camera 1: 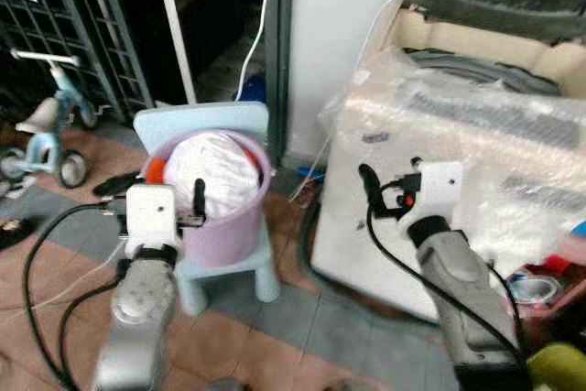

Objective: Clothes washing

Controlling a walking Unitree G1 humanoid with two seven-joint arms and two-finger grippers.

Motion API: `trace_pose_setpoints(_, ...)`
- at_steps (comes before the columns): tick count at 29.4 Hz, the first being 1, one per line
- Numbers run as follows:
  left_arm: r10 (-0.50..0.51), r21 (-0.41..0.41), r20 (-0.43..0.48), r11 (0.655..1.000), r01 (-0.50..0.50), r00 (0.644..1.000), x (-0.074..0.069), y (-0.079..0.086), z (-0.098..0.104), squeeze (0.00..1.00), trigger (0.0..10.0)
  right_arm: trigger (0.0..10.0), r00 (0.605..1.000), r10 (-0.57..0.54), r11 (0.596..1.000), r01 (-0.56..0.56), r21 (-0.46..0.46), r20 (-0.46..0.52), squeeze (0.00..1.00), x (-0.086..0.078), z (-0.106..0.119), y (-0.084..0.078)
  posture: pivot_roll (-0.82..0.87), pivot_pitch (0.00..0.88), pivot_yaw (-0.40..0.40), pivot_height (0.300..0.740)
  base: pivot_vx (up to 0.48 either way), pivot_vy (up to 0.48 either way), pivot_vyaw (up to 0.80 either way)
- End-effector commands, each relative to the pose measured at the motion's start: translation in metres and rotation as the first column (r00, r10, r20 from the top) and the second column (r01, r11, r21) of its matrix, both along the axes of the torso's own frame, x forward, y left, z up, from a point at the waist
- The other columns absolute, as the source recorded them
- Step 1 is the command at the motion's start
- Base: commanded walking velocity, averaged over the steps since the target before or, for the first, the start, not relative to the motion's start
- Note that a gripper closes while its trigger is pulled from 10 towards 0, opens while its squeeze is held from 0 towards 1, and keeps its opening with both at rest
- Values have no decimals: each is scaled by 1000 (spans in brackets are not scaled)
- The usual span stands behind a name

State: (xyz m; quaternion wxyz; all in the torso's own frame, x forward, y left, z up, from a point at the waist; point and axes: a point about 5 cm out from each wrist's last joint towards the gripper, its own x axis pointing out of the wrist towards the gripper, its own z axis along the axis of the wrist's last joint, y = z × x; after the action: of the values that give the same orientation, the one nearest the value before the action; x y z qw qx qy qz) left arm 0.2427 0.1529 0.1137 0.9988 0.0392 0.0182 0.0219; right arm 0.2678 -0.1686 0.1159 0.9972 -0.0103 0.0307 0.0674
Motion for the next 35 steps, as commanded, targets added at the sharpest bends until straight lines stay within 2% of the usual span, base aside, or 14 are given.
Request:
trace_pose_setpoints(1, 15, 8, -8, 1000, -15, 1000, 0, 6, 0, 0, 10000, 10000, 998, 36, 999, -36, -4, 51, 0, 3, 9, 7, -34, 0, 6, 740, 0, 0, 800)
trace_pose_setpoints(5, 18, 0, -15, 1000, -18, 1000, 1, 9, -1, 0, 10000, 10000, 994, 84, 996, -85, 16, 65, 0, 5, 14, 13, -33, 0, 3, 740, 249, 0, 800)
trace_pose_setpoints(12, 24, -1, -19, 1000, -24, 1000, 0, 9, -2, 0, 10000, 10000, 995, 82, 996, -84, 29, 60, 0, 7, 13, 13, -31, 0, 0, 740, 362, 0, 800)
trace_pose_setpoints(18, 24, -7, -22, 1000, -24, 999, 0, 8, -3, 0, 10000, 10000, 996, 70, 997, -72, 38, 50, 0, 9, 12, 11, -32, 0, -4, 740, 386, 0, 82)
trace_pose_setpoints(21, 24, -9, -24, 1000, -24, 999, 0, 7, -3, 0, 10000, 10000, 997, 64, 998, -65, 9, 31, 0, 11, 10, 12, -33, 0, -4, 740, 391, 0, 0)
trace_pose_setpoints(22, 25, -9, -26, 1000, -26, 999, 1, 7, -3, 0, 10000, 10000, 998, 55, 997, -53, -64, 38, 0, 12, 9, 12, -33, 0, -5, 740, 390, 0, 0)
trace_pose_setpoints(23, 27, -8, -27, 1000, -27, 999, 1, 8, -3, 0, 10000, 10000, 998, 55, 996, -52, -75, 42, 0, 12, 8, 13, -33, 0, -5, 740, 428, 0, 0)
trace_pose_setpoints(25, 31, -9, -28, 999, -31, 999, 1, 8, -4, 0, 10000, 10000, 998, 50, 997, -49, -58, 23, 0, 12, 5, 14, -32, 0, -6, 740, 428, 0, 0)
trace_pose_setpoints(26, 40, -9, -33, 999, -41, 999, 1, 9, -4, 0, 10000, 10000, 1000, 25, 1000, -25, -13, -19, 0, 11, 1, 15, -32, 0, -6, 740, 398, 266, 0)
trace_pose_setpoints(27, 44, -9, -35, 999, -44, 998, 1, 9, -4, 0, 10000, 10000, 999, 24, 1000, -25, -20, -24, 0, 12, 0, 15, -32, 0, -6, 740, 394, 274, 0)
trace_pose_setpoints(28, 50, -13, -43, 999, -51, 998, 1, 9, -5, 0, 10000, 10000, 998, 52, 995, -54, -89, -21, 0, 12, -2, 17, -33, 0, -7, 740, 371, 304, 0)
trace_pose_setpoints(30, 49, -13, -43, 999, -49, 998, 1, 9, -5, 0, 10000, 10000, 995, 93, 987, -98, -124, -48, 0, 11, -5, 19, -31, 0, -8, 740, 360, 317, 0)
trace_pose_setpoints(35, 49, -14, -47, 999, -50, 998, 1, 7, -6, 0, 10000, 10000, 987, 134, 978, -146, -151, -90, 0, 10, -11, 20, -22, 0, -13, 740, 348, 331, 0)
